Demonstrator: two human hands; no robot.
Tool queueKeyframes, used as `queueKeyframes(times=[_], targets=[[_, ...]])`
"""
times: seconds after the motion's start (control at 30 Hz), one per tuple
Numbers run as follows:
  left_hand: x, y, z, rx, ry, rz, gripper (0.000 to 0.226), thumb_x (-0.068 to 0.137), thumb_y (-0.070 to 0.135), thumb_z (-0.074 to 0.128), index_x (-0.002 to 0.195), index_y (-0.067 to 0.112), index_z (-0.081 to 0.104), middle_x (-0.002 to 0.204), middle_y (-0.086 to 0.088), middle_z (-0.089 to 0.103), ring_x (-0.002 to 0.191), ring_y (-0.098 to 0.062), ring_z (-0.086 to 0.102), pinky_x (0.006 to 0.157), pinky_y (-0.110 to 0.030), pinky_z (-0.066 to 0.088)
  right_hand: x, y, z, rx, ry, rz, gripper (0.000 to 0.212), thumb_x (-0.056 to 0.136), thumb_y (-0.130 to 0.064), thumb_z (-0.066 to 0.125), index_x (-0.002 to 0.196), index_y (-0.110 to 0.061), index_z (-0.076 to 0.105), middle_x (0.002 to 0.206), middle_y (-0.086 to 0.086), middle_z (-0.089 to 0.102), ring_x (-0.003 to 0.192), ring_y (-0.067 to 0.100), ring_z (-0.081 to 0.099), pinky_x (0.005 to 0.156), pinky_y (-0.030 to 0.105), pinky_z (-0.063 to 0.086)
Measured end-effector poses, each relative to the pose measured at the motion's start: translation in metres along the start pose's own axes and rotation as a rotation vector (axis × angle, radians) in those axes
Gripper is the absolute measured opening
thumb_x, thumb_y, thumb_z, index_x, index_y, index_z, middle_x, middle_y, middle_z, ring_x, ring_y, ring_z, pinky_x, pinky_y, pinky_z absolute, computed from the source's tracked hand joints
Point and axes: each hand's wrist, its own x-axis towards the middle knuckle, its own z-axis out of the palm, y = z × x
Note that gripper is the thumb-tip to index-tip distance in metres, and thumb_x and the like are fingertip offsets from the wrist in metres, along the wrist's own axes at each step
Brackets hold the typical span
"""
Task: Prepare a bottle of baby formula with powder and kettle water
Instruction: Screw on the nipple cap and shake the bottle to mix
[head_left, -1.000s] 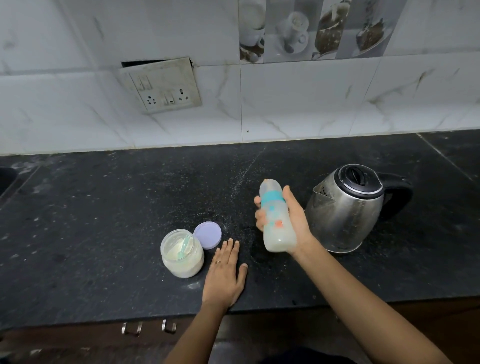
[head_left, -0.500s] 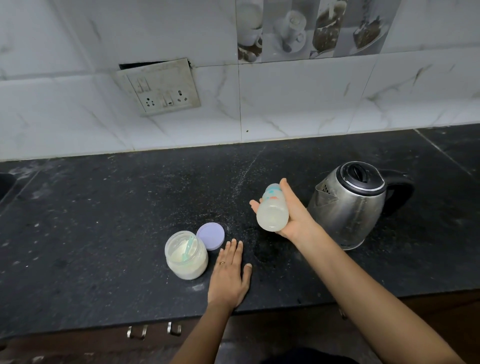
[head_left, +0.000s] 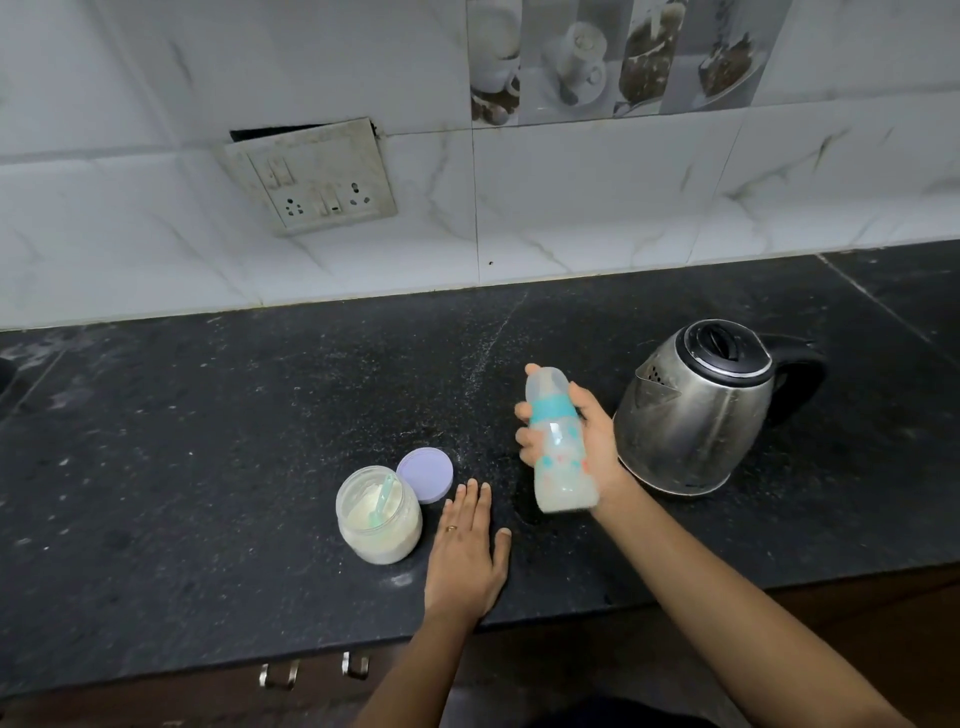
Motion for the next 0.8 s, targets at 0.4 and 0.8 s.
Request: queueKeyframes(times=[0.4, 0.8], targets=[[0.0, 0.001, -0.001, -0.005, 0.019, 0.01, 0.072, 0.09, 0.05, 0.009, 0.153, 0.015, 0.013, 0.16, -0.001, 0.009, 0.141, -0.003, -0.01, 0.114, -0.022, -0.014, 0.008, 0.006, -0.013, 0.071, 0.067, -0.038, 0.06, 0.062, -0.03, 0.087, 0.111, -0.012, 0.059, 0.081, 0.011, 0.061, 0.058, 0.02, 0.061, 0.053, 0.027, 0.054], [0.0, 0.001, -0.001, 0.004, 0.023, 0.02, 0.072, 0.09, 0.05, 0.009, 0.153, 0.015, 0.013, 0.16, -0.002, 0.009, 0.141, -0.004, -0.009, 0.114, -0.022, -0.015, -0.008, -0.004, 0.0, 0.124, 0.109, -0.116, 0.051, 0.073, -0.037, 0.075, 0.116, -0.015, 0.058, 0.087, 0.01, 0.064, 0.064, 0.02, 0.064, 0.061, 0.029, 0.057]])
